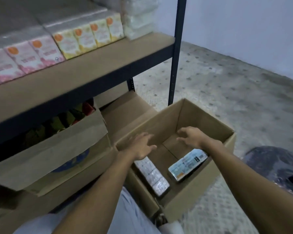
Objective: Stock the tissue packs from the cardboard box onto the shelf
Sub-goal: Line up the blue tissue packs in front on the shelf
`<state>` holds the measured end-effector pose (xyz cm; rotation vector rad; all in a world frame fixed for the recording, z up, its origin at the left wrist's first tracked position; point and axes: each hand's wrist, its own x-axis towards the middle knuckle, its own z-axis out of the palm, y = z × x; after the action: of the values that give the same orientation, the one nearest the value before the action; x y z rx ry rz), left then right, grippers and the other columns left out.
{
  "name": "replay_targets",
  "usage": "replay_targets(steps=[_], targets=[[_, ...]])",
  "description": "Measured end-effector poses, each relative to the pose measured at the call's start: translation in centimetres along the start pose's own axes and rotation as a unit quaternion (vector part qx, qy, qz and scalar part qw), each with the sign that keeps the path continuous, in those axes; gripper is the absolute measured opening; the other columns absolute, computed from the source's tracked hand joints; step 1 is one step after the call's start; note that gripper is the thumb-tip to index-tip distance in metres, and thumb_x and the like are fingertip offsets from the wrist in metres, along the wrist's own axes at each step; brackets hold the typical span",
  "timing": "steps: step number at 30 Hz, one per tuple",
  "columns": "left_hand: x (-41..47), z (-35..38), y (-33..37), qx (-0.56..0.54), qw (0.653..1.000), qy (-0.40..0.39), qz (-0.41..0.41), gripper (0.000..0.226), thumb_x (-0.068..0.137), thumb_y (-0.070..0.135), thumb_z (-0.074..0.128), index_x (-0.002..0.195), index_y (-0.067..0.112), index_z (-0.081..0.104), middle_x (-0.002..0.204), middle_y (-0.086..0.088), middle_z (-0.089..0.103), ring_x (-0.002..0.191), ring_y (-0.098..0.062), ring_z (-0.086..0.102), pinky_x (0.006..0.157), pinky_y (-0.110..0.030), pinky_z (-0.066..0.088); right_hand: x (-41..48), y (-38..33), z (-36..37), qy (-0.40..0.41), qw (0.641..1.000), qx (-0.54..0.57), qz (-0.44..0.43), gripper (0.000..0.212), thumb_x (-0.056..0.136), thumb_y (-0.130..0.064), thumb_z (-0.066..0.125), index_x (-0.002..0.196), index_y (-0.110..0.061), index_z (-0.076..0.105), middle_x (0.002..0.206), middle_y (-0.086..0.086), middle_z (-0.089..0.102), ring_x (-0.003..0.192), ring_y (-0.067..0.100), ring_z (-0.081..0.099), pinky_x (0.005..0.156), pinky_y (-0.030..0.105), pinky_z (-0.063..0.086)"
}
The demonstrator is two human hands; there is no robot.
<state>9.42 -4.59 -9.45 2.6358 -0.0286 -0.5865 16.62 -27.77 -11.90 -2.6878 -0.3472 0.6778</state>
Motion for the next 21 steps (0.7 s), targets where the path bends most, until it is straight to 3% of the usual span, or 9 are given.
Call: replay_targets(steps=[7,14,21], targets=[[7.4,5.2,-2.6,-0.058,0.991,-0.080,-0.095,0.066,0.093,0.044,0.054,0.150,0.020,0.031,0.157,-0.009,0.025,0.143,-0.028,0.026,0.115,-0.041,0.025,5.8,5.0,3.1,-0.072,0.994,0.009,0.087,0.063,0.092,-0.046,0.056,0.142,-0.011,0.042,0.145,0.014,0.042,0.135,0.030,0.039,0.110,0.040,0.034],[12.0,9.8,-4.9,-0.016,0.984,-0.092,-0.149,0.061,0.094,0.037,0.052,0.147,0.013,0.035,0.155,-0.010,0.031,0.141,-0.029,0.031,0.115,-0.041,0.026,10.0,8.9,7.1,-0.102,0.976,0.028,0.189,0.049,0.094,-0.037,0.053,0.138,-0.016,0.044,0.137,0.013,0.048,0.121,0.030,0.049,0.100,0.045,0.043],[13.8,14.5,-6.4,0.049,0.980,-0.101,-0.163,0.056,0.092,0.042,0.048,0.142,0.018,0.042,0.150,-0.009,0.037,0.137,-0.030,0.035,0.113,-0.042,0.028,13.7,10.5,9.9,-0.131,0.939,0.066,0.312,0.065,0.087,-0.049,0.054,0.143,-0.020,0.038,0.143,0.014,0.041,0.128,0.036,0.042,0.103,0.052,0.038]])
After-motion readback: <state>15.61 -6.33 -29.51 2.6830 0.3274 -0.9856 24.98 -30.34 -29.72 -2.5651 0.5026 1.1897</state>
